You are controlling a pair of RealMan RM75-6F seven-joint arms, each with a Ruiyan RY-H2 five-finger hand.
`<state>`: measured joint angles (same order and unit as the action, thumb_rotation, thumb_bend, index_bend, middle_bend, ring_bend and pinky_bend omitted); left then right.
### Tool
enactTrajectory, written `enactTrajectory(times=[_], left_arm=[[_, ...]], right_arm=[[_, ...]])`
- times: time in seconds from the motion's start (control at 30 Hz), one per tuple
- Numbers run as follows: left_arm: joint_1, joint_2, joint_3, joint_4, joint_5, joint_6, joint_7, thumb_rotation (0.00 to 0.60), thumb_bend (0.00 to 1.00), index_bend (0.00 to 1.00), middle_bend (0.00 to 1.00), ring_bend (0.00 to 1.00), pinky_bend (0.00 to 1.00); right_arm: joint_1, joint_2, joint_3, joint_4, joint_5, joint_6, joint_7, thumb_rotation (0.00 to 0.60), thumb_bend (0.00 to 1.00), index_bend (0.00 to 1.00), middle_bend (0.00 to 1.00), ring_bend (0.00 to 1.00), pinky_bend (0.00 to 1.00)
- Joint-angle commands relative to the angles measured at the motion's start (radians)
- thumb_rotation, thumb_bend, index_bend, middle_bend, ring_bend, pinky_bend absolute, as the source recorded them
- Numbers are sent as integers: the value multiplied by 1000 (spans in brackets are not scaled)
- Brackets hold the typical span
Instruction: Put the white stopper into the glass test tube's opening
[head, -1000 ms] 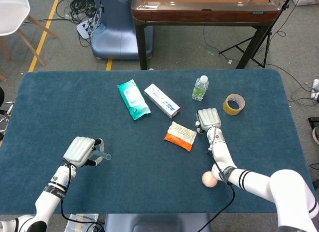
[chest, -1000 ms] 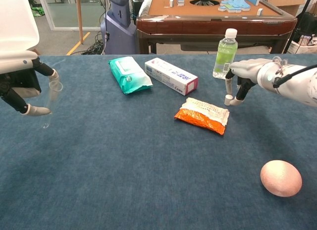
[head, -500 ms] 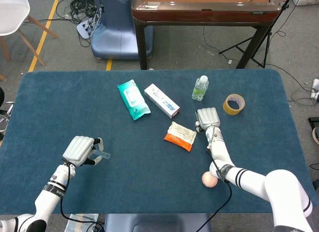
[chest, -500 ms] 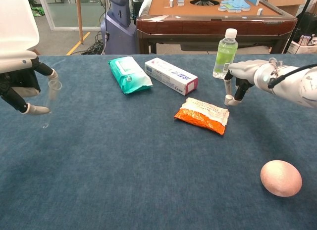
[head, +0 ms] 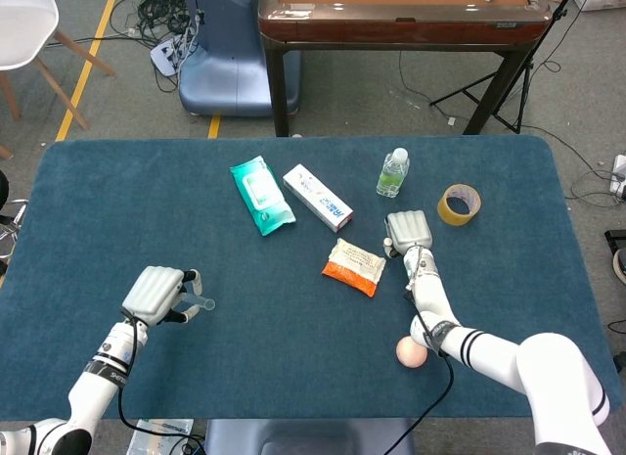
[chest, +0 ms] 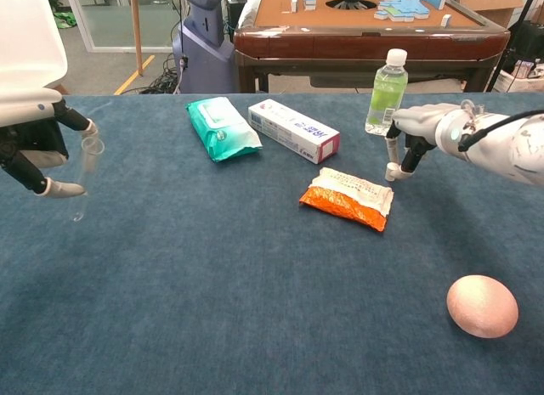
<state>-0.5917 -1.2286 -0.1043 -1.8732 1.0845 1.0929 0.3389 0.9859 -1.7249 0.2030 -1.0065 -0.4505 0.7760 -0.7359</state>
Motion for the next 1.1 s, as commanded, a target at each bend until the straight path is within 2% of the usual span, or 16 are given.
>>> enactTrajectory(times=[0.03,0.43,0.57,0.73,0.93,1.1], left_arm=[[0,0,-1,1,-1,-1,0,600,270,657,1000,1000,1000],[-1,-3,-2,9,-5,-9,-3,600,270,656,1000,1000,1000],[-1,-2,-3,13,-5,-10,-5,600,270,656,1000,1000,1000],[-7,5,-11,14,-9,-11,1,600,270,656,1000,1000,1000],[-25,18,-33,8,-48,-39,-11,600,270,657,1000,1000,1000],[-51,38,-65,-11,-109,-91,-50,600,270,658,1000,1000,1000]], right_arm=[[0,-1,2,3,0,-3,1,600,280,504,903,972,1000],[5,-12,5,22,1,-19,3,600,295,522,903,972,1000],[2,-12,6,23,-12,-22,15,600,317,560,904,973,1000],[-16,12,12,-10,-46,-7,52,600,340,582,904,975,1000],[-71,116,28,-158,-134,46,143,600,354,592,904,976,1000],[-138,255,53,-378,-258,114,260,600,354,600,905,977,1000]])
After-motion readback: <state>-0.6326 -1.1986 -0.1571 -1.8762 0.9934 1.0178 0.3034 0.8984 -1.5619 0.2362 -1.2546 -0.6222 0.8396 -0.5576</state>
